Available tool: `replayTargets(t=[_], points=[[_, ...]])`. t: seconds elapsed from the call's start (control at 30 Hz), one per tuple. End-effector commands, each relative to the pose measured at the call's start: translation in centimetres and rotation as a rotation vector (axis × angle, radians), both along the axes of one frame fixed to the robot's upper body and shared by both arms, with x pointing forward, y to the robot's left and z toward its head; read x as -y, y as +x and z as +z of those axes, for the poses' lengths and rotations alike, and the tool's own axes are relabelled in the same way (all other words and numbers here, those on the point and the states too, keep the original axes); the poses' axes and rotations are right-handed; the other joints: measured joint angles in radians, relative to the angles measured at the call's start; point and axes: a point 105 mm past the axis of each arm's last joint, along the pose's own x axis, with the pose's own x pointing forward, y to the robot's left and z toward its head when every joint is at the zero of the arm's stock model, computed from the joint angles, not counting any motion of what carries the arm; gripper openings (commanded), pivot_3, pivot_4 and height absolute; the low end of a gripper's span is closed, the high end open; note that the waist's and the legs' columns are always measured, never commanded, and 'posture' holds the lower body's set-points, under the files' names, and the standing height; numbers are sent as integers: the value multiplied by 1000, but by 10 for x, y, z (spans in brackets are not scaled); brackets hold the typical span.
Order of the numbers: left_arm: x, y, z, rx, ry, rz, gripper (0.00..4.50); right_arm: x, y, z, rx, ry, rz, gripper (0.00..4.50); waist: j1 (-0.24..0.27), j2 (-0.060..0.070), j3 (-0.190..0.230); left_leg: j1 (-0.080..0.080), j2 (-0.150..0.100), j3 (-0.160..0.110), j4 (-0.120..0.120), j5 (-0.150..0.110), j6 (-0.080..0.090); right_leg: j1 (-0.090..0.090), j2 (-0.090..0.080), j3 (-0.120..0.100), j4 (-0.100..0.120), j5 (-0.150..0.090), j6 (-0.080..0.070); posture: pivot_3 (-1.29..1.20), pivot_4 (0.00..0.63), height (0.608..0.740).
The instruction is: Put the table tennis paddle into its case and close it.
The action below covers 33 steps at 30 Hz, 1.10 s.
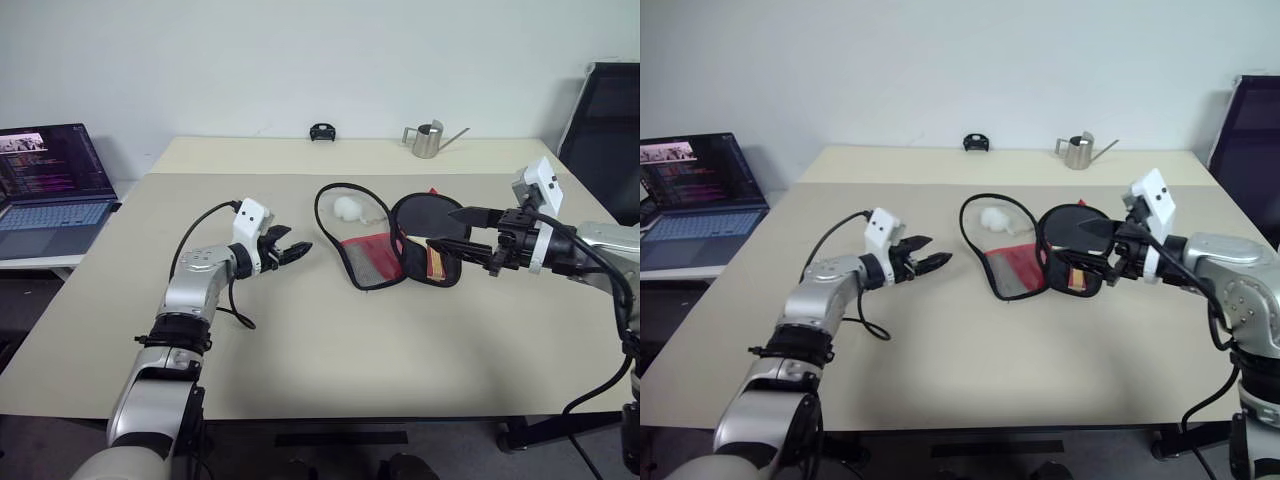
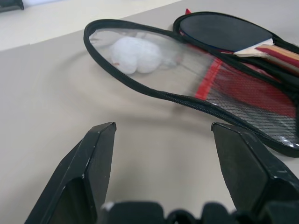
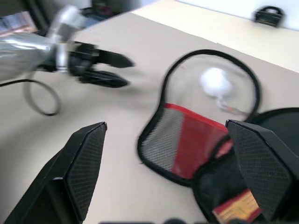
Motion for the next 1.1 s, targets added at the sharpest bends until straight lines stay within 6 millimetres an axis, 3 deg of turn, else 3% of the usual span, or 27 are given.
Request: replayTargets(t=[0.03, 0.3, 0.67, 1.1], points=[[6, 11, 6, 31, 32, 12, 3564, 0, -9, 20, 66, -1, 39, 4470, 0, 0, 0, 0, 0, 0, 0, 0, 0, 0, 0, 0, 0, 0, 0, 0, 150, 740], [28, 30, -9, -7, 87, 59, 3564, -1, -13, 23, 72, -2, 54, 4470, 2, -3, 1, -1, 0, 0, 0, 0, 0, 0, 0, -1, 0, 0, 0, 0, 150, 740], [72, 33, -15, -16, 96, 5, 3564, 1, -15, 24, 74, 4, 24, 4470, 3, -3, 2, -1, 0, 0, 0, 0, 0, 0, -1, -1, -1, 0, 0, 0, 150, 740], [165, 25, 58, 181, 65, -191, 3564, 10, -34, 23, 73, 10, -68, 4470, 26, -4, 2, -2, -1, 0, 0, 0, 0, 0, -1, -1, -3, 0, 0, 0, 150, 740]])
